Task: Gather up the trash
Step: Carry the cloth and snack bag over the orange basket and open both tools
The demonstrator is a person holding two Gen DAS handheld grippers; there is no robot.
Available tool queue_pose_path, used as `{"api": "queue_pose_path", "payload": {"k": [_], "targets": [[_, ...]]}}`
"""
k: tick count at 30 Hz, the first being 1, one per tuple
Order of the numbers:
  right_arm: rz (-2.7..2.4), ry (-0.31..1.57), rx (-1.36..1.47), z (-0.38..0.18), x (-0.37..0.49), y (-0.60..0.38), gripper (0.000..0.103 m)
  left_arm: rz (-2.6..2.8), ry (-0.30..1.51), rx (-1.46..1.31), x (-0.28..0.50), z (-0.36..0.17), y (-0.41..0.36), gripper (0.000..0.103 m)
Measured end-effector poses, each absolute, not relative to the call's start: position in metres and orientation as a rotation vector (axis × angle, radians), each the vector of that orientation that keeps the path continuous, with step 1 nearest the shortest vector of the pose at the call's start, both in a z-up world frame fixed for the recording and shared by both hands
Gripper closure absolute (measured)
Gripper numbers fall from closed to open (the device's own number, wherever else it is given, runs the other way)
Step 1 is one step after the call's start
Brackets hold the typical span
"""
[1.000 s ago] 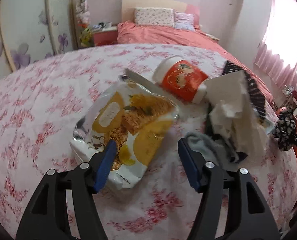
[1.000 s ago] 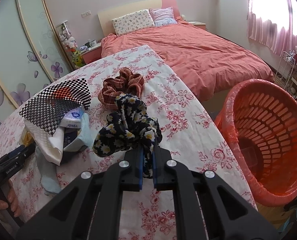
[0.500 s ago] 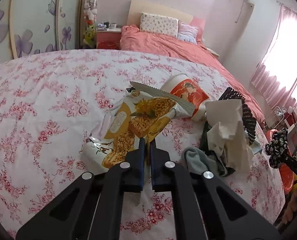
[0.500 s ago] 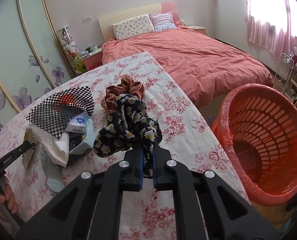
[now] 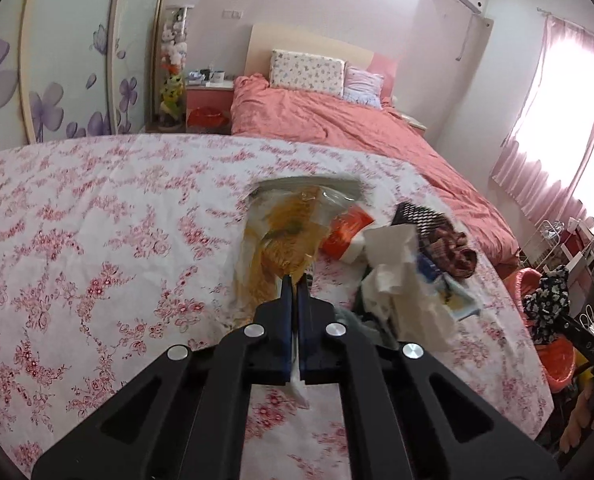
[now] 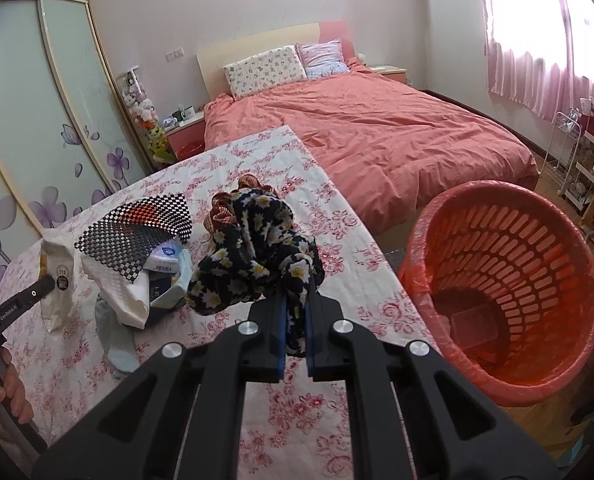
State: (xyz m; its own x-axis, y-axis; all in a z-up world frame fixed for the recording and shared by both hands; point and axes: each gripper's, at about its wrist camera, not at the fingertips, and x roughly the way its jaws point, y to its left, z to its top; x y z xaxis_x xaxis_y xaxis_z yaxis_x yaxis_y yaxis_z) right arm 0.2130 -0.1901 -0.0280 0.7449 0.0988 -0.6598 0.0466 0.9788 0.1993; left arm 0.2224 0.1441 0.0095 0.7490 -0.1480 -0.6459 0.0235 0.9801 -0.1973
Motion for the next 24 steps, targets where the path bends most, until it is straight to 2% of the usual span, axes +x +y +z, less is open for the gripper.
{"api": "queue_pose_path", "payload": {"k": [24], "targets": [[-0.018, 0.630, 0.255, 0.010, 0.162, -0.236, 0.095, -0.281, 0.604, -0.154, 0.183, 0.079, 0.073, 0.102]]}}
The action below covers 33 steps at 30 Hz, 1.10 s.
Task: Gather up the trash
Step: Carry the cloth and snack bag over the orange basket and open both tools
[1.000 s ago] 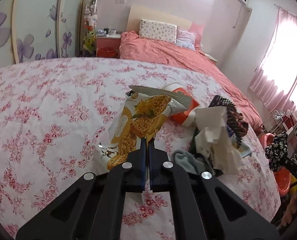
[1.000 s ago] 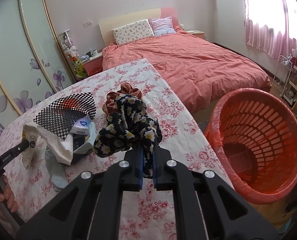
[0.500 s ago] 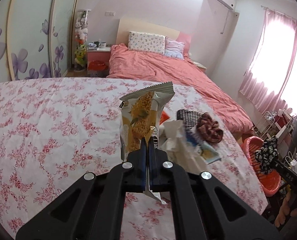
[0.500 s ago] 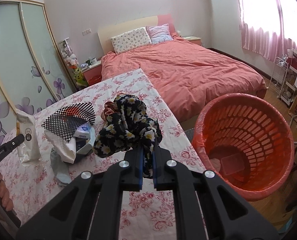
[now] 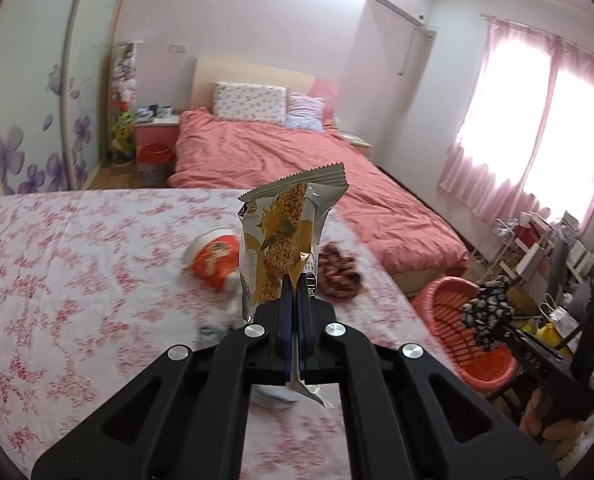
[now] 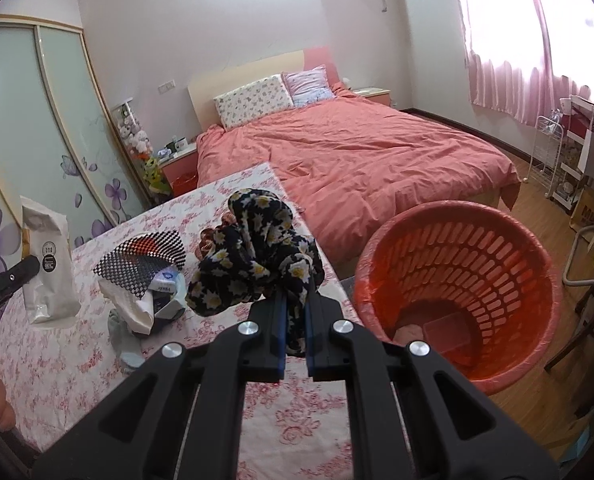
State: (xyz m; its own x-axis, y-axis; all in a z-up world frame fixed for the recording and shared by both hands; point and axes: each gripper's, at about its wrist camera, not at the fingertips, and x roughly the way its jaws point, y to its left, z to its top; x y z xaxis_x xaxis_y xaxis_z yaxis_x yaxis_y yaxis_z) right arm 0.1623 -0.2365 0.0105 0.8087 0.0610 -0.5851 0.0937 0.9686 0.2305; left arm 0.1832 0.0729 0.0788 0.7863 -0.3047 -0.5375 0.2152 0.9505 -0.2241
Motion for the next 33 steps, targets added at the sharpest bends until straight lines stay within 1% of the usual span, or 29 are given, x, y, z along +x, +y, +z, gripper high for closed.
{"api": "queue_pose_path", "payload": {"k": [7, 18, 26, 33], "targets": [[-0.068, 0.606, 0.270, 0.017, 0.148, -0.263, 0.095, -0.399, 0.592, -0.129, 0.178, 0.085, 0.022, 0.102], [-0.195, 0.574, 0.310, 0.019, 0.132, -0.326, 0.095, -0.600, 0.631, -0.096, 0.182, 0.067, -0.070, 0.102], [-0.262, 0.576, 0.340, 0.008, 0.134, -0.369, 0.095, -0.709, 0.667, -0.080, 0.187, 0.051, -0.133, 0.102], [-0.289, 0.593, 0.369, -0.007, 0.142, -0.392, 0.095, -0.762, 0.713, -0.068, 0.194, 0.035, -0.166, 0.102]]}}
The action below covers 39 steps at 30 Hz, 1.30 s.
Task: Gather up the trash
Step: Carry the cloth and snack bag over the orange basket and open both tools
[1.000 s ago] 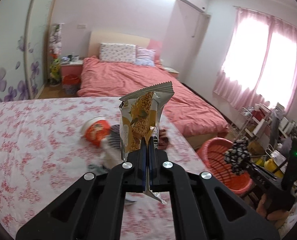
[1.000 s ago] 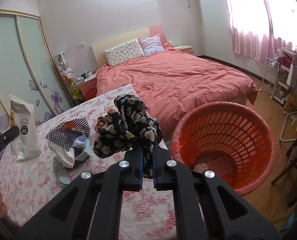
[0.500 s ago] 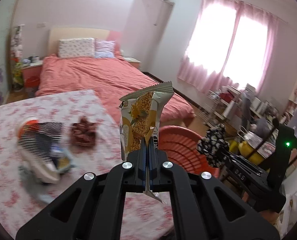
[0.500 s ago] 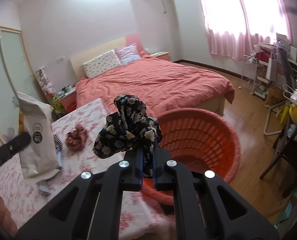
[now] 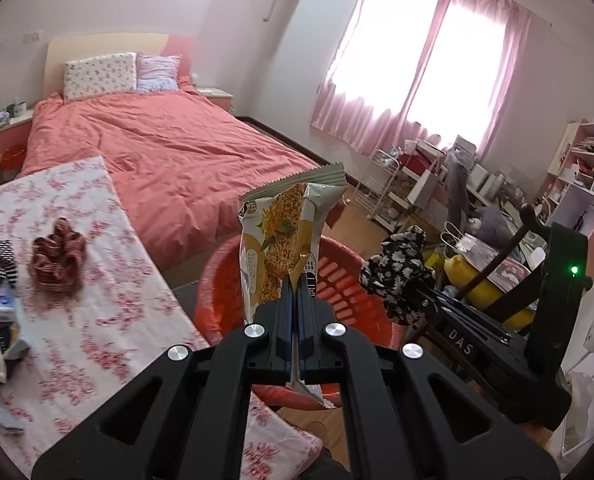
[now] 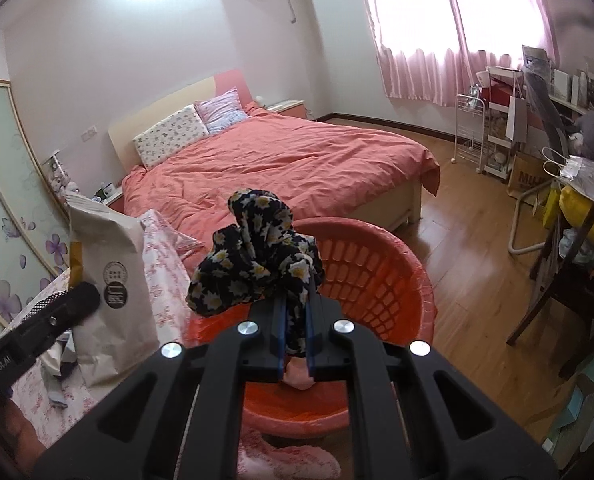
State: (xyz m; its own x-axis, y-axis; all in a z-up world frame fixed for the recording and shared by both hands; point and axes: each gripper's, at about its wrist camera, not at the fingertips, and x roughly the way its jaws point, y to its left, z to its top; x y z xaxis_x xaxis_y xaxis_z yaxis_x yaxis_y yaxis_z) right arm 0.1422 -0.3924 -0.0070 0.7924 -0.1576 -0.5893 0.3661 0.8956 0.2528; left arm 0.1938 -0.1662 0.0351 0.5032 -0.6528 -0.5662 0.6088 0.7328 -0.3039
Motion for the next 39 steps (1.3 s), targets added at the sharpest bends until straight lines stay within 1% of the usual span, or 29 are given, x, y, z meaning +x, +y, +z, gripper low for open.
{"api": "queue_pose_path", "payload": {"k": [12, 15, 17, 19, 22, 25, 26, 28, 30, 31, 32, 36, 39], "targets": [[-0.298, 0.620, 0.403, -0.025, 0.156, -0.415, 0.093, -0.802, 0.770, -0.052, 0.203, 0.017, -0.198, 0.102], [-0.295, 0.625, 0.419, -0.030, 0.161, -0.420, 0.087, -0.804, 0.785, -0.048, 0.205, 0.012, -0.201, 0.102], [-0.289, 0.630, 0.434, -0.034, 0.164, -0.424, 0.082, -0.801, 0.798, -0.046, 0.208, 0.008, -0.202, 0.101], [-0.280, 0.633, 0.447, -0.037, 0.167, -0.425, 0.080, -0.797, 0.814, -0.047, 0.210, 0.004, -0.202, 0.101], [-0.283, 0.639, 0.450, -0.039, 0.169, -0.427, 0.074, -0.783, 0.839, -0.049, 0.214, -0.001, -0.201, 0.101], [-0.289, 0.640, 0.454, -0.041, 0.167, -0.430, 0.073, -0.763, 0.860, -0.044, 0.217, -0.006, -0.200, 0.100], [-0.292, 0.640, 0.456, -0.041, 0.167, -0.431, 0.073, -0.759, 0.868, -0.045, 0.218, -0.008, -0.199, 0.099], [-0.300, 0.640, 0.458, -0.042, 0.164, -0.433, 0.073, -0.750, 0.881, -0.049, 0.219, -0.009, -0.197, 0.089], [-0.308, 0.640, 0.460, -0.043, 0.161, -0.435, 0.073, -0.751, 0.883, -0.051, 0.219, -0.010, -0.196, 0.069], [-0.310, 0.640, 0.461, -0.043, 0.159, -0.435, 0.073, -0.748, 0.876, -0.048, 0.217, -0.009, -0.196, 0.066], [-0.313, 0.640, 0.460, -0.043, 0.158, -0.436, 0.073, -0.744, 0.873, -0.044, 0.217, -0.008, -0.196, 0.064], [-0.321, 0.638, 0.454, -0.043, 0.155, -0.436, 0.073, -0.753, 0.879, -0.051, 0.217, -0.005, -0.199, 0.064], [-0.325, 0.638, 0.447, -0.042, 0.153, -0.436, 0.073, -0.744, 0.863, -0.038, 0.216, -0.003, -0.198, 0.062]]}}
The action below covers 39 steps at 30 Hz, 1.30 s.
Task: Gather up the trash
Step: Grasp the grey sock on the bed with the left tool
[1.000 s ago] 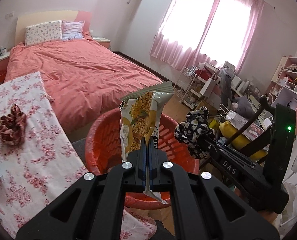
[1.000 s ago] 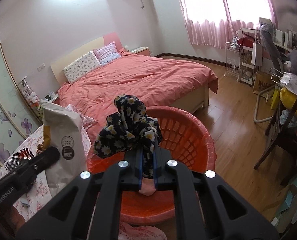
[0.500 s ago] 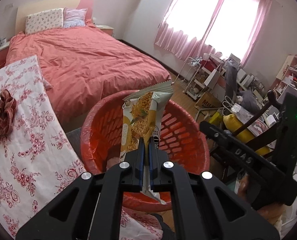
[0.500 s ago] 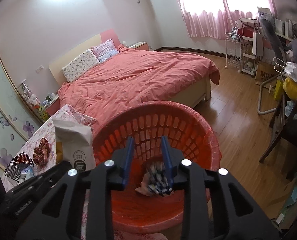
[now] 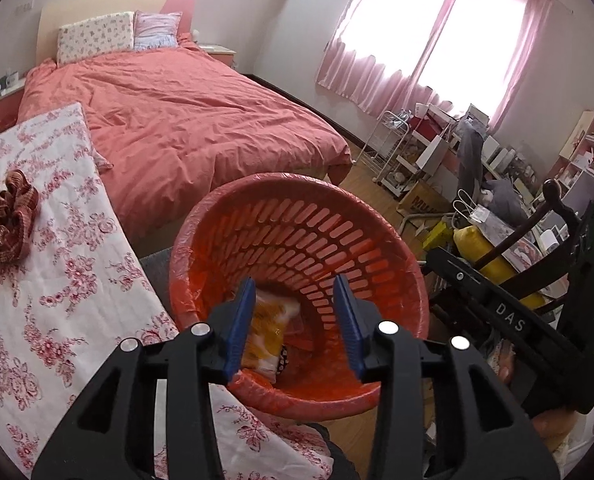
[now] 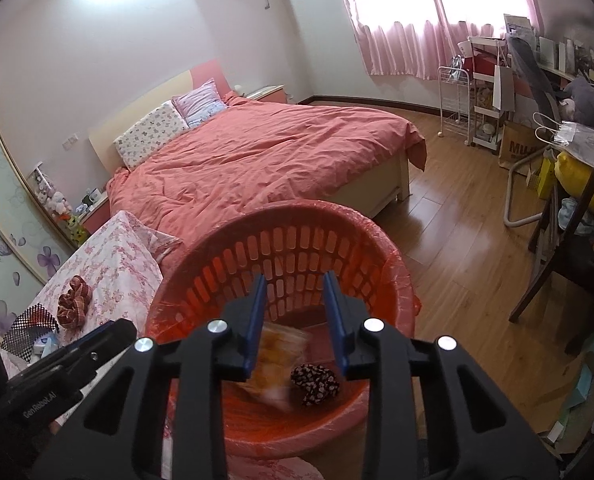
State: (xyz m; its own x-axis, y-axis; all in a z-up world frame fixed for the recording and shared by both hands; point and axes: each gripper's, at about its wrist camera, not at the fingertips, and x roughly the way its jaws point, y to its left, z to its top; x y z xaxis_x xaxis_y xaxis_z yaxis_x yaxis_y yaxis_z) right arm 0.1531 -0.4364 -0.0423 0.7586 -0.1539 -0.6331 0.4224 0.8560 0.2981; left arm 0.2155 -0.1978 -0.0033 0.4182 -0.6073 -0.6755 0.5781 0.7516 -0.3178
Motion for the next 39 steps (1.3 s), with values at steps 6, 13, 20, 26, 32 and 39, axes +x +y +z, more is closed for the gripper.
{"api": "queue_pose_path", "payload": {"k": [6, 13, 20, 26, 32, 39], "targets": [[-0.328, 0.633, 0.430, -0.037, 0.147, -0.431, 0.073, -0.686, 0.858, -0.045, 0.213, 0.000, -0.176, 0.062], [-0.290, 0.635, 0.397, -0.028, 0.147, -0.403, 0.070, -0.559, 0.821, -0.021, 0.202, 0.007, -0.122, 0.061], [-0.197, 0.651, 0.337, -0.019, 0.156, -0.347, 0.070, -0.400, 0.773, -0.025, 0.188, 0.010, -0.045, 0.060], [-0.108, 0.668, 0.273, -0.019, 0.164, -0.288, 0.068, -0.233, 0.736, -0.031, 0.182, 0.004, 0.029, 0.060], [-0.036, 0.700, 0.206, -0.030, 0.170, -0.236, 0.068, -0.125, 0.773, -0.098, 0.198, -0.016, 0.082, 0.060], [0.008, 0.730, 0.155, -0.039, 0.172, -0.203, 0.068, -0.141, 0.853, -0.182, 0.225, -0.039, 0.091, 0.060]]}}
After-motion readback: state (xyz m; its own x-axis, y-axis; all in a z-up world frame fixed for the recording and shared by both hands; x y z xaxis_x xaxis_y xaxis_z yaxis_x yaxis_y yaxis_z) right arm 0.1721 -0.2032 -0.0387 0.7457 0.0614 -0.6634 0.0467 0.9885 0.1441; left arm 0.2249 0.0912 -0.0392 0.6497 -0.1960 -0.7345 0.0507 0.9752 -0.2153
